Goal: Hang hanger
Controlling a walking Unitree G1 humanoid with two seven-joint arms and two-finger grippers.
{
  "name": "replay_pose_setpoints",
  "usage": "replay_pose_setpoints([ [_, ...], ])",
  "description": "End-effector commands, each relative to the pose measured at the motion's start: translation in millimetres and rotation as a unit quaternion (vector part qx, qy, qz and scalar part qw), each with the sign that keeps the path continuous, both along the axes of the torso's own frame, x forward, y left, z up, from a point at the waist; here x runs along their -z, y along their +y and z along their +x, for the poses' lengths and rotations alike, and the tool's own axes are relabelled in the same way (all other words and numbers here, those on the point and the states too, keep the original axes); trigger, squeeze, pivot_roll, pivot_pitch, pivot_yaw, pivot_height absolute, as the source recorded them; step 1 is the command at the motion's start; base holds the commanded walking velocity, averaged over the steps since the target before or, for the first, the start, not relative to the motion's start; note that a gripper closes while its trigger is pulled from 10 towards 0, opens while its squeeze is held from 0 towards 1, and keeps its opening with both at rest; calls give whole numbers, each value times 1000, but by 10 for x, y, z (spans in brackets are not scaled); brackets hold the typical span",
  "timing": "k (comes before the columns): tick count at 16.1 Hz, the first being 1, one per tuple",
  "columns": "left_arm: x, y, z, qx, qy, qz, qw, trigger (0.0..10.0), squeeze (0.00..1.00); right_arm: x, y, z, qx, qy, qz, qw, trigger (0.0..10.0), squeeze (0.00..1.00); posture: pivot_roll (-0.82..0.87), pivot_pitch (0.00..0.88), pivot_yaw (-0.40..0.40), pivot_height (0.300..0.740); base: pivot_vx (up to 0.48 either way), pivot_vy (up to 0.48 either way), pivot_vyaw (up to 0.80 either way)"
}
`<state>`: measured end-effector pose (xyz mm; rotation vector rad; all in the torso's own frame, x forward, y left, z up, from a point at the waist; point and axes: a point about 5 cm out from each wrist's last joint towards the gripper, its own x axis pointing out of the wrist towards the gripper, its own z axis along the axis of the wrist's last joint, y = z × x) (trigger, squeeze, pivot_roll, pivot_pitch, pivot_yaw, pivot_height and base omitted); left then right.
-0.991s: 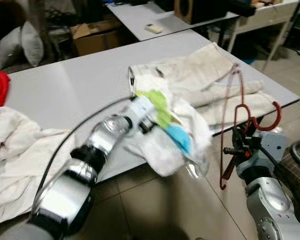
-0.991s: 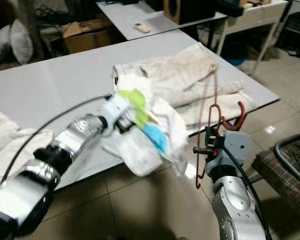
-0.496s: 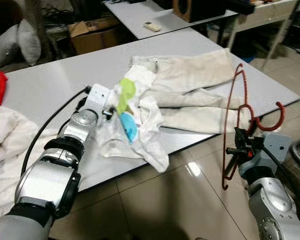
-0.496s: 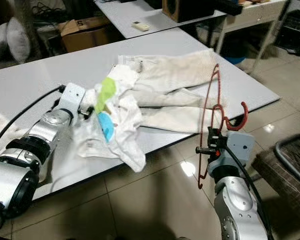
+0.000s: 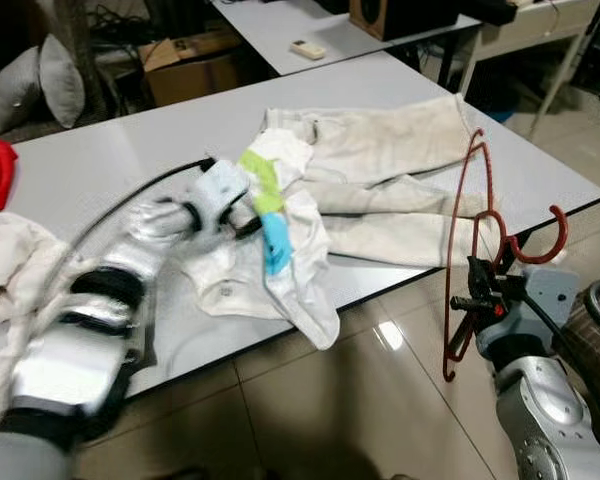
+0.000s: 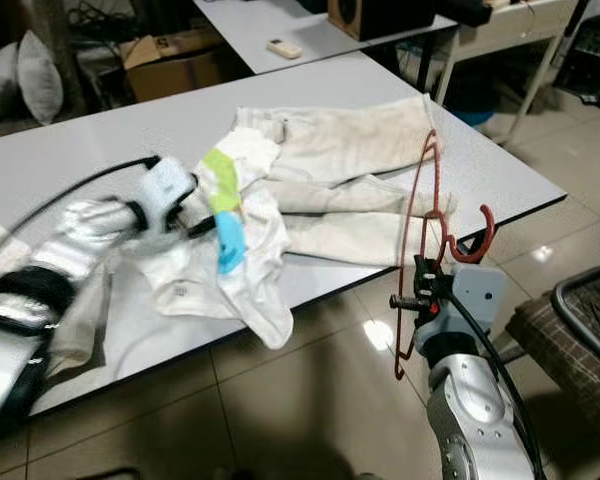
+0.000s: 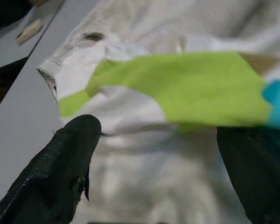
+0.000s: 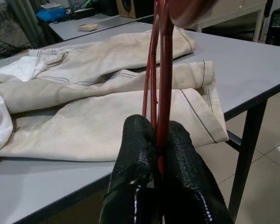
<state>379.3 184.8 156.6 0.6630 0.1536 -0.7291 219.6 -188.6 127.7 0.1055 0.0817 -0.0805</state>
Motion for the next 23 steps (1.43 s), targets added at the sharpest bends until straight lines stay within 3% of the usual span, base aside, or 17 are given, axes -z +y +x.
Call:
replay_pose_setpoints([
  [1,-6,57,-56,38,8,21,999,10000,0,-10,12,-11,4,-7,-1,1000,10000,0,-24,25,142,740,0,0,0],
  [3,-97,224,-179,98,49,12,994,10000,0,-12,56,-2,5,-12,5,1000,10000,0,-9,24,161,740,0,0,0],
  [5,-113,273,-280,140,82,21,987,10000,0,6,80,-2,4,-11,8,1000,10000,0,0,21,167,740,0,0,0],
  [8,-13,322,-410,171,114,63,977,10000,0,23,103,-4,3,-10,9,1000,10000,0,3,18,169,740,0,0,0],
  [10,-37,297,-431,104,66,-68,990,10000,0,5,96,-22,2,-13,9,1000,10000,0,-8,9,188,740,0,0,0],
  [12,-36,299,-511,54,44,-159,985,10000,0,-27,89,-55,1,-18,6,1000,10000,0,-17,8,190,740,0,0,0],
  [13,-7,298,-596,11,45,-231,972,10000,0,-72,121,-93,-11,-25,-3,1000,10000,0,-18,7,187,740,0,0,0],
  [15,38,226,-751,-39,30,-309,950,10000,0,-163,227,-137,-34,-36,-4,999,10000,0,-19,15,151,740,0,274,0],
  [18,104,152,-894,-72,39,-327,941,10000,0,-151,335,-116,-53,-30,9,998,10000,0,-15,33,117,740,0,305,0],
  [23,118,2,-985,-75,52,-313,945,10000,0,-211,345,-96,-54,-31,7,998,10000,0,-27,56,109,740,0,310,0],
])
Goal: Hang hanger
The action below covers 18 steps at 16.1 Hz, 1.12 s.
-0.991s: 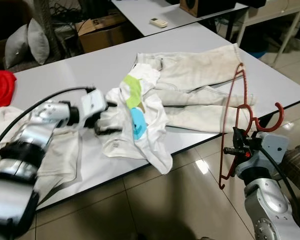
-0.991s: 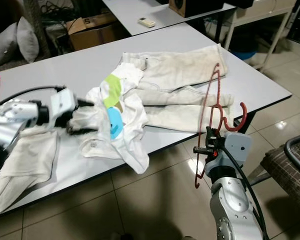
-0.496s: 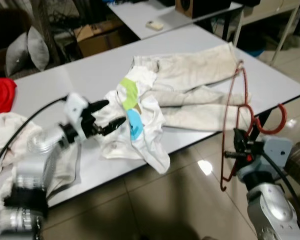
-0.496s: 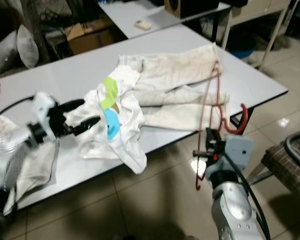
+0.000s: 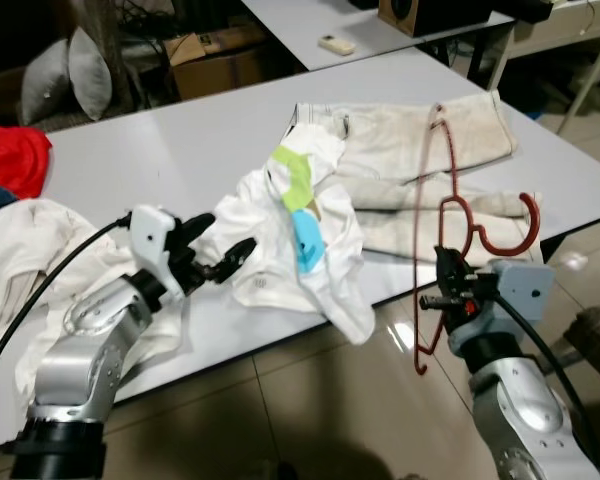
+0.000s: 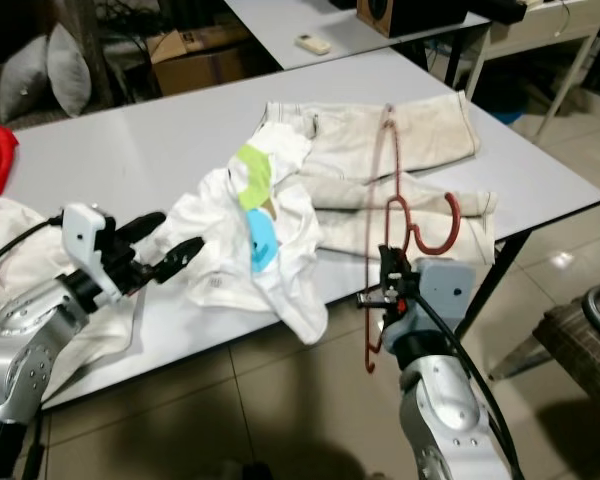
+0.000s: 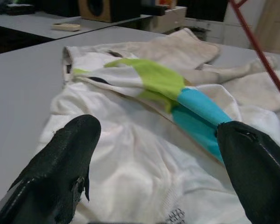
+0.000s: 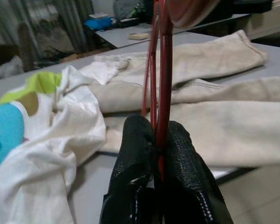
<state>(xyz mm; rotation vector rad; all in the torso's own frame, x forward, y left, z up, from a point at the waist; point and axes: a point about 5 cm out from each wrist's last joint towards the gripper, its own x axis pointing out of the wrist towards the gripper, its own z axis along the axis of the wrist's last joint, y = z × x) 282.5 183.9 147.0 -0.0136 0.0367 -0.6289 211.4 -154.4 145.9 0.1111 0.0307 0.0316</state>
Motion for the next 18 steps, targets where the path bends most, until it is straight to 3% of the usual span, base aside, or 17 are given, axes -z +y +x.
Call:
replay_pose_setpoints([
  [1,22,-10,-23,-5,10,10,1000,10000,0,-24,-5,-21,3,-1,2,1000,10000,0,-28,55,111,740,0,311,0],
  [7,-17,-314,28,13,11,-1,1000,10000,0,17,-105,-75,35,8,8,999,10000,0,-38,54,130,740,0,306,0],
  [9,-22,-385,72,1,-4,17,1000,10000,0,36,-164,-68,55,12,5,998,10000,0,-48,50,137,740,0,-388,0],
  [12,-28,-527,97,5,0,0,1000,10000,0,21,-251,-83,79,11,17,997,10000,0,-66,52,152,740,0,-480,0],
  [15,-40,-656,121,0,8,-17,1000,10000,0,3,-360,-116,90,8,0,996,10000,0,-58,51,158,740,0,0,0],
  [18,21,-749,210,5,-2,39,999,10000,0,45,-509,-83,102,20,-10,995,10000,0,-94,55,153,740,0,0,0],
])
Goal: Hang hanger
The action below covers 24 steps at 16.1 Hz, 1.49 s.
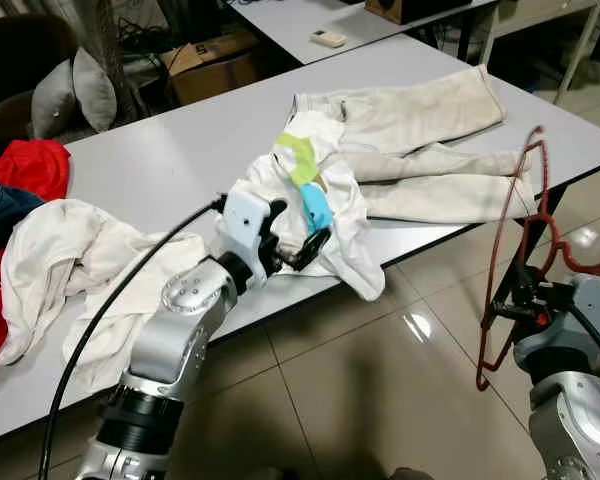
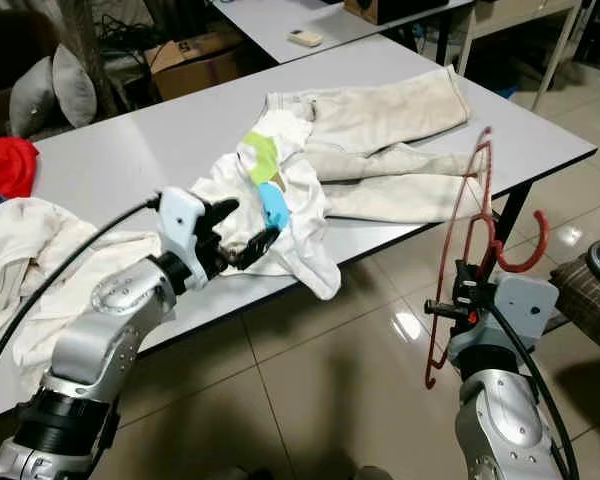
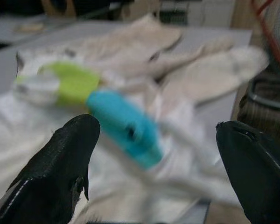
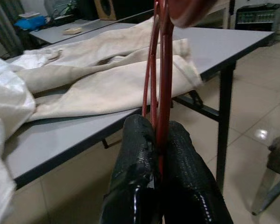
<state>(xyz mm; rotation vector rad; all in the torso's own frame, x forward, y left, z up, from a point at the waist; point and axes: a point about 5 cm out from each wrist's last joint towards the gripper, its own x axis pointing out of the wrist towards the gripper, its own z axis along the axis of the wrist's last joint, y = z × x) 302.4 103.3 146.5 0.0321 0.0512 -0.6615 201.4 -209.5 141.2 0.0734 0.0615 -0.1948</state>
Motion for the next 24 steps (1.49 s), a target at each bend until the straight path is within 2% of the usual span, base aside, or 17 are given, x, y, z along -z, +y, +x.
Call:
replay_pose_setpoints([
  [1,23,45,52,3,5,18,1000,10000,12,-51,33,23,-11,-4,5,1000,10000,0,-108,56,153,740,0,0,0],
  [2,4,67,113,16,10,7,1000,10000,1000,-102,76,33,-19,-10,6,1000,10000,0,-128,70,155,740,0,0,0],
  [3,9,65,156,25,6,26,999,10000,1000,-97,102,2,-27,-8,6,1000,10000,0,-132,85,157,740,0,0,0],
  [4,27,66,233,40,-5,84,996,10000,1000,-59,137,-61,-36,4,3,999,10000,0,-119,96,160,740,0,0,0],
  [5,31,68,254,48,-8,105,993,10000,1000,-40,143,-84,-35,8,5,999,10000,0,-119,92,167,740,0,0,0],
  [6,33,79,280,55,-9,119,991,10000,373,-21,156,-92,-33,10,7,999,10000,0,-122,92,178,740,0,0,0],
  [7,50,96,334,66,-17,154,986,10000,0,-18,185,-90,-27,5,14,1000,10000,0,-128,83,184,740,0,0,0],
  [8,53,118,362,67,-28,176,982,10000,0,-28,207,-87,-25,3,16,1000,10000,0,-149,63,186,740,0,0,0],
  [10,75,186,442,78,-58,237,967,8275,0,-30,234,-67,-26,3,15,1000,10000,0,-169,43,179,740,0,0,0],
  [11,91,228,471,81,-67,269,957,9137,0,-19,223,-64,-27,4,14,1000,10000,0,-160,39,174,740,0,0,0],
  [12,98,300,508,88,-82,324,938,9451,0,-20,190,-55,-31,5,11,999,10000,0,-151,38,170,740,0,0,0],
  [14,67,330,563,82,-93,343,931,9569,0,-24,144,-28,-33,5,3,999,10000,0,-150,38,166,740,0,0,0],
  [15,76,327,588,89,-102,364,922,3255,0,-35,129,-21,-31,4,0,1000,10000,0,-148,47,172,740,0,0,0],
  [16,84,327,602,92,-107,373,917,3255,0,-44,125,-20,-29,3,-1,1000,10000,0,-148,48,172,740,0,0,0],
  [17,90,324,612,90,-109,377,915,1020,0,-43,127,-23,-29,3,-1,1000,10000,0,-145,50,173,740,0,0,0],
  [19,128,303,646,86,-109,386,912,0,0,-18,159,-41,-31,5,1,1000,10000,0,-141,49,172,740,0,0,0],
  [24,231,281,662,82,-101,391,911,0,0,-27,188,15,-37,0,4,999,10000,0,-144,32,166,740,0,0,0],
])
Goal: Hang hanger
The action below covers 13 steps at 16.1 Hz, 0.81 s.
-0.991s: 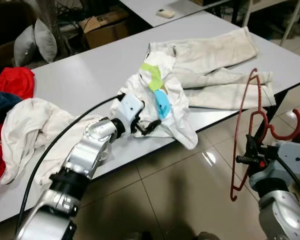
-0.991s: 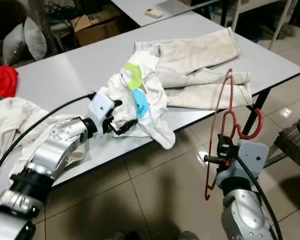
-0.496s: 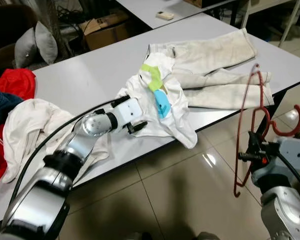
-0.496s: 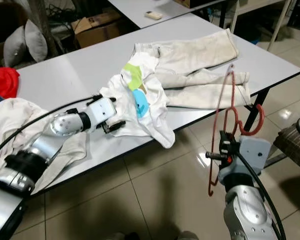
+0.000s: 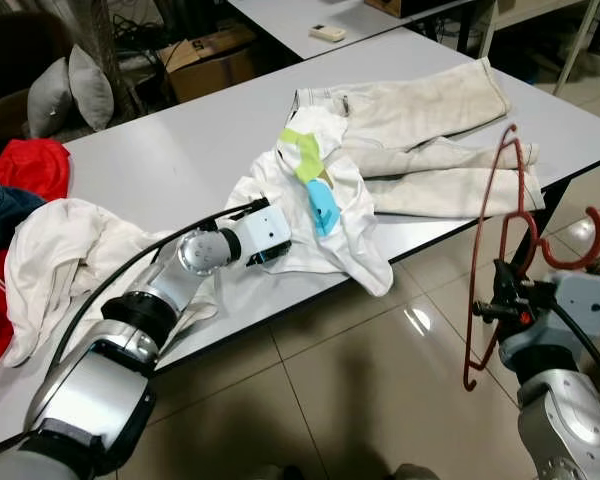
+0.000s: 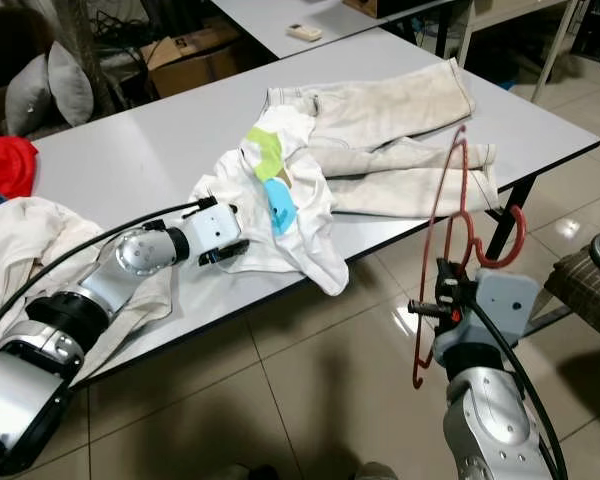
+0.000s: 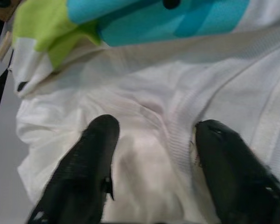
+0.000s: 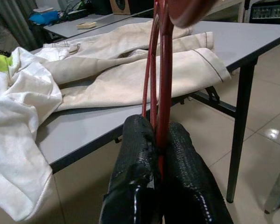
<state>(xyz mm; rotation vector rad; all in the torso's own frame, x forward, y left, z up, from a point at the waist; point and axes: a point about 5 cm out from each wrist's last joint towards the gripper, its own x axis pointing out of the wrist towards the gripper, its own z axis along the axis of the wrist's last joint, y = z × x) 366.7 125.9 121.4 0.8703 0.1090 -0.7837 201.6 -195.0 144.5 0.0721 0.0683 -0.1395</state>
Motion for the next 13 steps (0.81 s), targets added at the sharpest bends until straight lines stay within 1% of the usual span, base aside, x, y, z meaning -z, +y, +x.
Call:
replay_pose_setpoints([
  [1,11,51,18,-9,-2,13,1000,0,0,3,48,23,-15,-2,-1,1000,10000,0,-145,26,158,740,0,0,0],
  [3,36,58,30,-20,-4,22,1000,0,0,-2,43,39,-19,-3,-3,1000,10000,0,-144,19,146,740,0,0,0],
  [6,50,41,38,-25,-7,20,999,0,0,-16,41,67,-28,-4,-8,1000,10000,0,-147,18,127,740,0,0,0],
  [10,57,-24,45,-27,-11,8,1000,0,0,-23,46,79,-39,-1,-14,999,10000,0,-155,20,117,740,0,0,0],
  [13,57,-92,44,-19,-10,2,1000,0,0,-26,53,55,-46,2,-15,999,10000,0,-166,23,121,740,0,0,0],
])
